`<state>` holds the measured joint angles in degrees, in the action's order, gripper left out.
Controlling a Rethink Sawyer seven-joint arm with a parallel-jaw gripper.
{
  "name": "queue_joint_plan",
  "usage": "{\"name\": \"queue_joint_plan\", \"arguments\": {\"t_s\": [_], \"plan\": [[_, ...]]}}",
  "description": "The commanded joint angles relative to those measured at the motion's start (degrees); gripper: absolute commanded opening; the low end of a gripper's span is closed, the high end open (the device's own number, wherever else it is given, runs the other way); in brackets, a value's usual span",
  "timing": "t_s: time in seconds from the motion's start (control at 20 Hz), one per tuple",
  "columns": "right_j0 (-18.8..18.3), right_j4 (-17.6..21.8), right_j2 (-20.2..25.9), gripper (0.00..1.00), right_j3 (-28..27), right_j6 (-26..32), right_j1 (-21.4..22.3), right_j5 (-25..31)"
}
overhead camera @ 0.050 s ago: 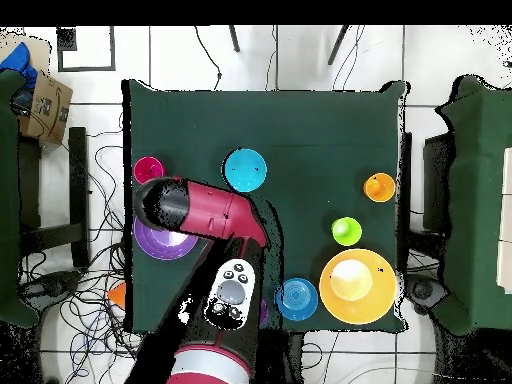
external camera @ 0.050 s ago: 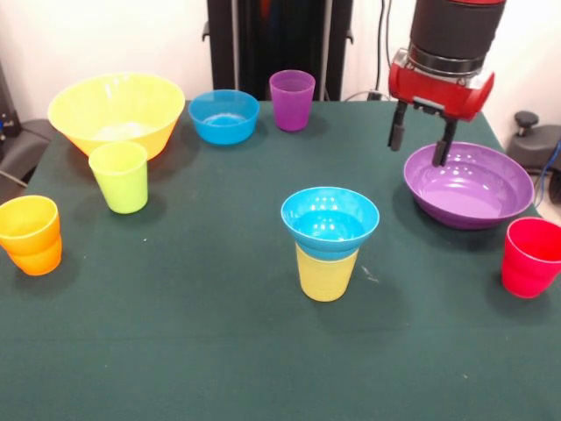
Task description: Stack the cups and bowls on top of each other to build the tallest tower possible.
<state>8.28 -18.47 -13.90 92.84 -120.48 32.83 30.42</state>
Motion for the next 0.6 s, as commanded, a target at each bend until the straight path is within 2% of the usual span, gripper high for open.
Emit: {"name": "queue_joint_plan", "arguments": {"t_s": [0.05, 0.6], "plan": [[-0.51, 4.29, 6.96, 1.00, 4.00, -1.36, -1.50, -3.31], [-0.09, 4.60, 6.78, 1.00, 5.90, -1.96, -0.87, -5.24]]}}
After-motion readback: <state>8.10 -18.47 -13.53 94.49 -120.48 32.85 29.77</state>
